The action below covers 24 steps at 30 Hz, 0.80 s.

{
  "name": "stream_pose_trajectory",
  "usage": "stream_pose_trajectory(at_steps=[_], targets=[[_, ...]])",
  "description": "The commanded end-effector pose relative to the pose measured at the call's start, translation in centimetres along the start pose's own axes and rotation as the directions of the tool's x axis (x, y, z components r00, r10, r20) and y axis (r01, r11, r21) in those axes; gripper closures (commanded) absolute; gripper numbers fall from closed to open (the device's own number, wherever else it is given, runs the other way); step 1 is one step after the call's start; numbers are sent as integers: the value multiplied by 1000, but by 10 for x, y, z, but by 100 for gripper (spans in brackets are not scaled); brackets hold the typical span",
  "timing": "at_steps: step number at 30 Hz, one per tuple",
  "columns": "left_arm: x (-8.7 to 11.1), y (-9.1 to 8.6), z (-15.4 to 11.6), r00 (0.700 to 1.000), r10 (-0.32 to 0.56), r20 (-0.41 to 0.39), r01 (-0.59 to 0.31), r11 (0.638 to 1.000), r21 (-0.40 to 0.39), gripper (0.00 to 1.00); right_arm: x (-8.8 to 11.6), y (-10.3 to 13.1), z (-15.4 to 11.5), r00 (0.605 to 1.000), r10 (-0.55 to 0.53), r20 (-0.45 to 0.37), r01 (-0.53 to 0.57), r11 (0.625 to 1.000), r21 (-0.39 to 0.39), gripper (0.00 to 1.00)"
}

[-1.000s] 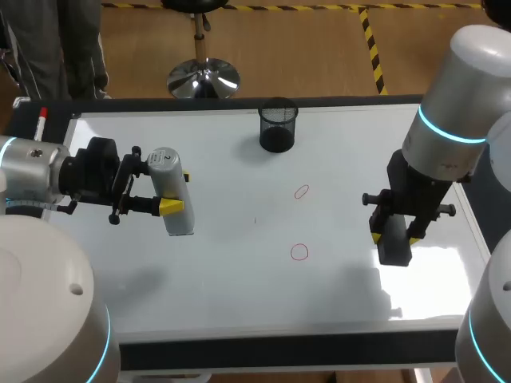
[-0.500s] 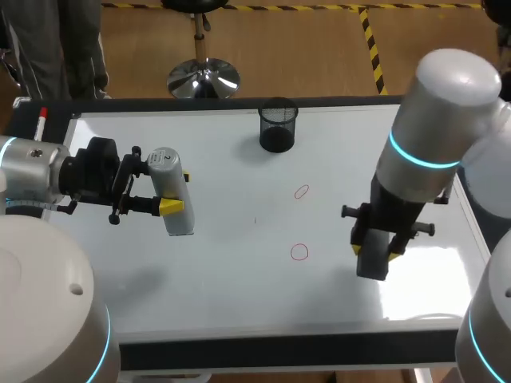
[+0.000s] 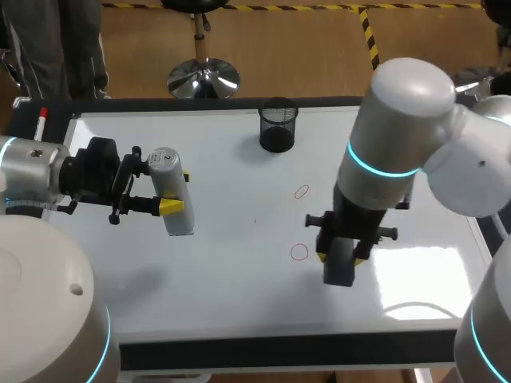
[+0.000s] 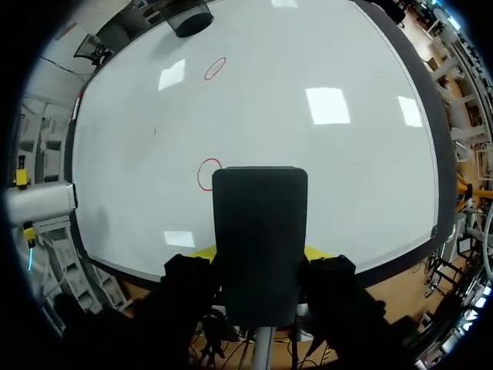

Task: Pick up the inspection probe, press it on each red-marked spot on the whiteboard one by one, put down the probe, pick up the eraser, and wipe off all the red marks.

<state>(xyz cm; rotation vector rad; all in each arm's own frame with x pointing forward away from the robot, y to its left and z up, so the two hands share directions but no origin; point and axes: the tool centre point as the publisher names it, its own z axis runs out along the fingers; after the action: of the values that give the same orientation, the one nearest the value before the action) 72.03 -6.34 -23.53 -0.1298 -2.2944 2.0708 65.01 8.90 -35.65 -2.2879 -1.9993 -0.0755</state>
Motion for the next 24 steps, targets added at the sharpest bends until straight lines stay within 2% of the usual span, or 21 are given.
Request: stream_pose_trajectory(at_steps=[1,13,24], targets=[[0,0,0,1000,2,0,-2,1000,2,100,36,5,10,999,-17,48,16,1000,13,100],[0,0,0,1000,2,0,-2,1000,2,100,79,3,23,997,-51,66,51,999,4,100],[0,0,0,1000,2,0,-2,1000,2,100,104,2,36,994,-82,74,82,997,2,100]])
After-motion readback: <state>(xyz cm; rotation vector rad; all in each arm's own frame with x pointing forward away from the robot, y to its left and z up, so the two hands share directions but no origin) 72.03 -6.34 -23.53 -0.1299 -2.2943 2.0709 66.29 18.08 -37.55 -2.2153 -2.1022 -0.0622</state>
